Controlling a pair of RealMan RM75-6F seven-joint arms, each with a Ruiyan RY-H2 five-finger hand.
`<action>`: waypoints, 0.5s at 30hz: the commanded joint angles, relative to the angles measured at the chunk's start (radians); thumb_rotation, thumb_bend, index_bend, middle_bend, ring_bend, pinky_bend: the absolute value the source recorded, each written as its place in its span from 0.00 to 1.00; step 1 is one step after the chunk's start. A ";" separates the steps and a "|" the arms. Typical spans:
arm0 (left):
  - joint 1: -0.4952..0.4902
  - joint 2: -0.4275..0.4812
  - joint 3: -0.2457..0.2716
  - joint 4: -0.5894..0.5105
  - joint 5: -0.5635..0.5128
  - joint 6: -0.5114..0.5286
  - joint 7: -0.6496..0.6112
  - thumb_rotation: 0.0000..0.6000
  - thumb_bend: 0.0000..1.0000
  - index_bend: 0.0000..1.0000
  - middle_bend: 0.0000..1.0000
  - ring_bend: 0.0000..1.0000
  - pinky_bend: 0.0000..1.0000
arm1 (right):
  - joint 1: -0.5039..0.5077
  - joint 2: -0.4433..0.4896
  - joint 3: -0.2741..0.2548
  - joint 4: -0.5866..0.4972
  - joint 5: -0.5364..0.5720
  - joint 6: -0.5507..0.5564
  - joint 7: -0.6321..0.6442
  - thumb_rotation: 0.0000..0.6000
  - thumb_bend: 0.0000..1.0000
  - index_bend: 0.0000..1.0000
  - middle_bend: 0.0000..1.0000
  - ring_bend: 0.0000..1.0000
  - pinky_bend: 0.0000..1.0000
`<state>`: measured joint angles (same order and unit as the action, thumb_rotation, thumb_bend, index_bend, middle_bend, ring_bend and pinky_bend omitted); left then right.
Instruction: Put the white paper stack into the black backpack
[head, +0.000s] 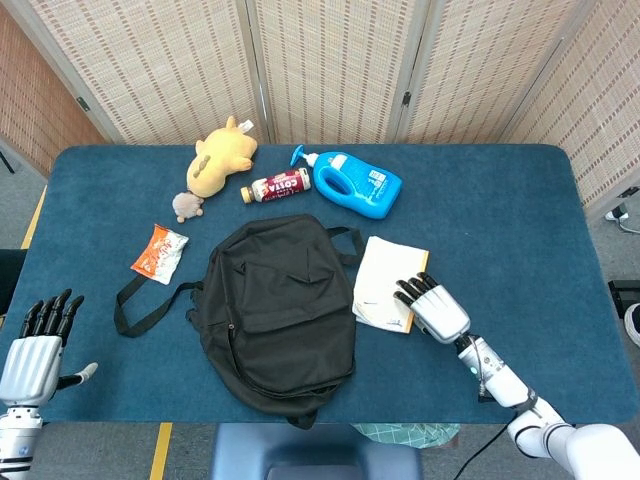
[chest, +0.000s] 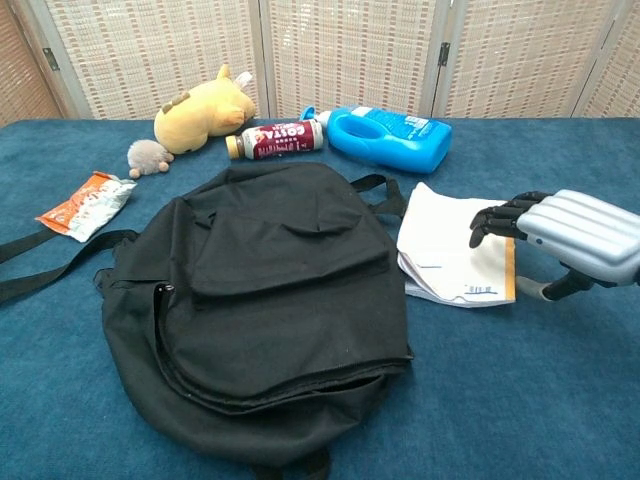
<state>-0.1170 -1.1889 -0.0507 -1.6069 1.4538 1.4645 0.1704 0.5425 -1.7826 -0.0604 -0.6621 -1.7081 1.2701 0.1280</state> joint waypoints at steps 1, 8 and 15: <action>0.001 0.000 0.000 0.004 -0.001 0.001 -0.004 1.00 0.13 0.00 0.01 0.01 0.00 | 0.012 -0.005 0.012 -0.008 0.001 0.009 -0.001 1.00 0.45 0.33 0.25 0.25 0.21; 0.004 -0.002 0.000 0.015 -0.001 0.003 -0.019 1.00 0.13 0.00 0.01 0.01 0.00 | 0.044 -0.029 0.029 -0.027 0.001 0.012 -0.021 1.00 0.55 0.34 0.26 0.25 0.23; 0.009 0.001 0.002 0.019 0.000 0.006 -0.031 1.00 0.13 0.00 0.01 0.01 0.00 | 0.053 -0.037 0.040 -0.045 0.006 0.024 -0.043 1.00 0.55 0.34 0.25 0.25 0.23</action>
<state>-0.1084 -1.1880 -0.0489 -1.5882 1.4536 1.4704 0.1400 0.5956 -1.8213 -0.0231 -0.7035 -1.7037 1.2905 0.0902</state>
